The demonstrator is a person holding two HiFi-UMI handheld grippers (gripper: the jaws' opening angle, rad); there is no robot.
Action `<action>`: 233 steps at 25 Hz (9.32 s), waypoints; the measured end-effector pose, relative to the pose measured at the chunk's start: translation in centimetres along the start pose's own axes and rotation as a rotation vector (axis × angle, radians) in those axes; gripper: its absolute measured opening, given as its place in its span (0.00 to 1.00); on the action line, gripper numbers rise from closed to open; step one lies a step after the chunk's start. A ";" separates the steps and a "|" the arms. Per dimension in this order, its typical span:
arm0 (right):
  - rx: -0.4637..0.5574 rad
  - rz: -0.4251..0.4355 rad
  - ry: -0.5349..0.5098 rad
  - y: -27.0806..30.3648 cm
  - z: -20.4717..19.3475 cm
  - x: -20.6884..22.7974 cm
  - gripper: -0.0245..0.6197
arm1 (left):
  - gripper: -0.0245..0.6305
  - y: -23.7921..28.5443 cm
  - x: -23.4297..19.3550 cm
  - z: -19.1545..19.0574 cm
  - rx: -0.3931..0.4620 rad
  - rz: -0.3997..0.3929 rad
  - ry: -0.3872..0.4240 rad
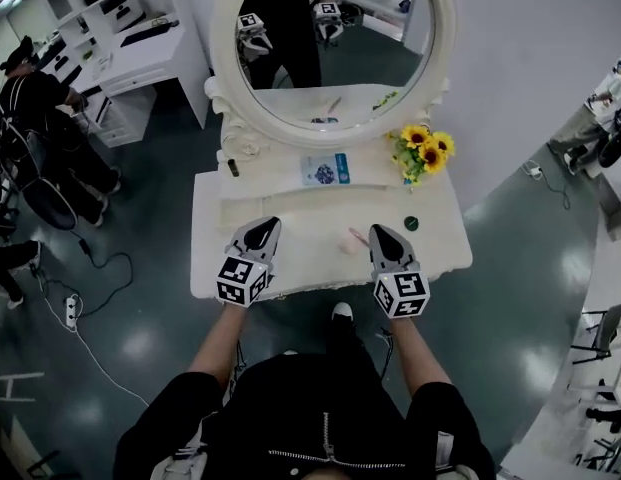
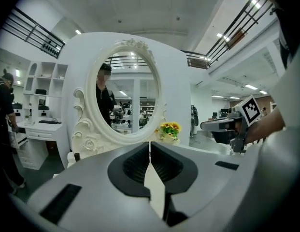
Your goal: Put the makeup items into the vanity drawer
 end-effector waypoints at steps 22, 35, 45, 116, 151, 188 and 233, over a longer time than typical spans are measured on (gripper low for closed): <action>0.035 0.263 -0.132 10.5 7.2 7.9 0.05 | 0.08 5.1 -3.0 5.4 0.043 0.209 -0.099; -0.127 0.236 -0.178 10.6 1.6 6.4 0.05 | 0.08 7.3 -2.0 0.5 -0.055 0.117 -0.141; -0.201 0.263 -0.174 11.2 -3.0 4.4 0.28 | 0.08 7.1 -1.6 -1.9 -0.089 0.073 -0.164; -0.310 0.478 -0.423 20.4 0.7 -10.2 0.25 | 0.08 -5.6 -11.0 -8.6 -0.021 0.385 -0.332; -0.633 0.591 -0.515 34.6 -5.8 -21.4 0.26 | 0.08 -11.7 -14.8 -15.9 -0.090 0.550 -0.521; -0.131 0.402 -0.235 22.0 6.0 -7.9 0.05 | 0.08 -1.4 -13.1 -4.0 -0.030 0.269 -0.256; -0.646 0.185 -0.182 13.4 -12.8 8.3 0.29 | 0.08 9.9 -1.6 -4.0 -0.174 0.025 -0.210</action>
Point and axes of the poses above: the fingertips, and each gripper's own axes: y forward along the fingers, x to its right, z out of its top, the point moved 8 cm from there along -y, backward along the fingers, and after that the axes turned 14 degrees about -x, right-handed, at the moved point
